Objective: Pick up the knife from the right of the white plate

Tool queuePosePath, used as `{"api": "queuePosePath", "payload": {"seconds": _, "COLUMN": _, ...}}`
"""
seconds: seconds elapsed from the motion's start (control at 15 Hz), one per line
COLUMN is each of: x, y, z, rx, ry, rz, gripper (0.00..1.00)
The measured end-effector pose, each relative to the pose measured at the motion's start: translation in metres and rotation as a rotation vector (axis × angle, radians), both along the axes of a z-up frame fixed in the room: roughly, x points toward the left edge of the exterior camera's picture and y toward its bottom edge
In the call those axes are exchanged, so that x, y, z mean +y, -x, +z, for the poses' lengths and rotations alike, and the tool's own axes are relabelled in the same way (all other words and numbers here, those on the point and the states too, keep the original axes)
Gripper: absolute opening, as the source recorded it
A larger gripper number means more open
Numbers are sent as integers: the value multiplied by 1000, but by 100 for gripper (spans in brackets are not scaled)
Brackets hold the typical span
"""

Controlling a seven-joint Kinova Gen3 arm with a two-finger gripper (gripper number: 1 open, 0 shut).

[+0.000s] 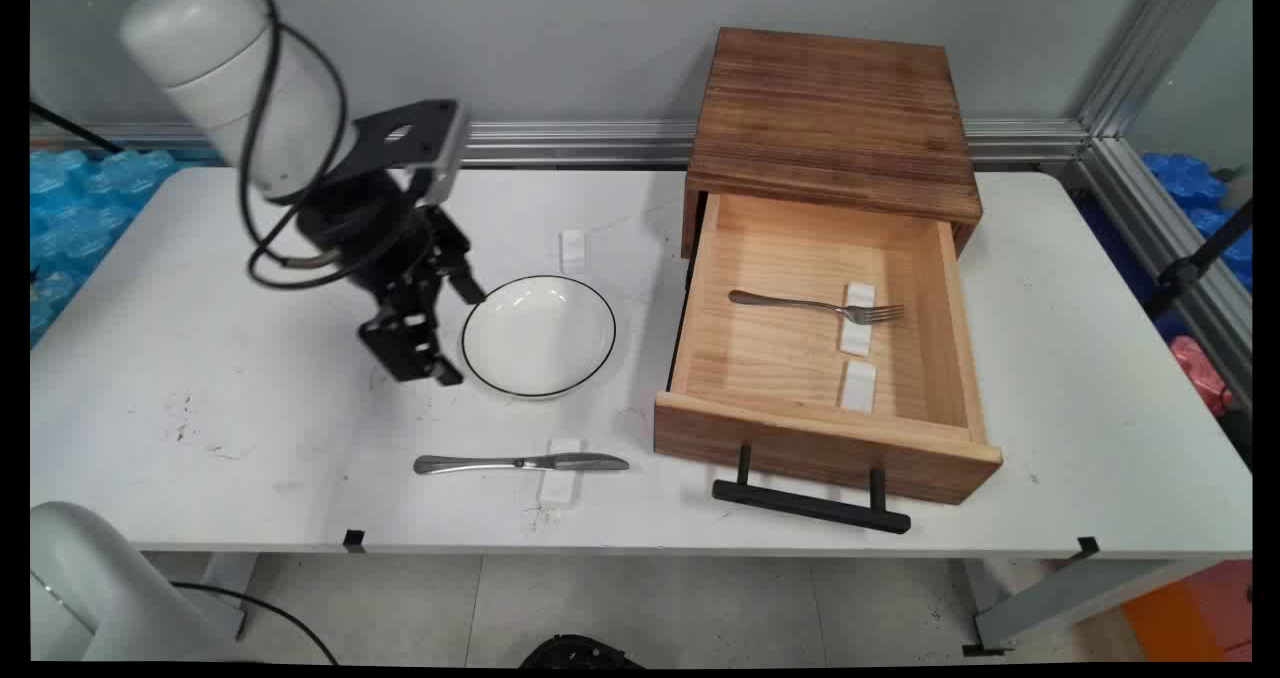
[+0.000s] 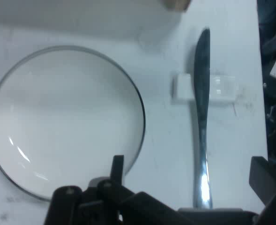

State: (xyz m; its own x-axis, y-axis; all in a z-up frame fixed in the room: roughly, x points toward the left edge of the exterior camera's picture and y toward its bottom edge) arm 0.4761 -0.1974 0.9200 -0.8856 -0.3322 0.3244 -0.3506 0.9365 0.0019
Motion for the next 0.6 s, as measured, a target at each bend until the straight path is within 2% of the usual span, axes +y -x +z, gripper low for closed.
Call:
{"api": "queuePosePath", "payload": {"seconds": 0.27, "x": 25, "y": -19, "z": -24, "rx": -19, "ry": -15, "rz": -2, "gripper": 100}}
{"api": "queuePosePath", "payload": {"seconds": 0.6, "x": 47, "y": -14, "z": -59, "rx": -24, "ry": -18, "rz": -44, "gripper": 100}}
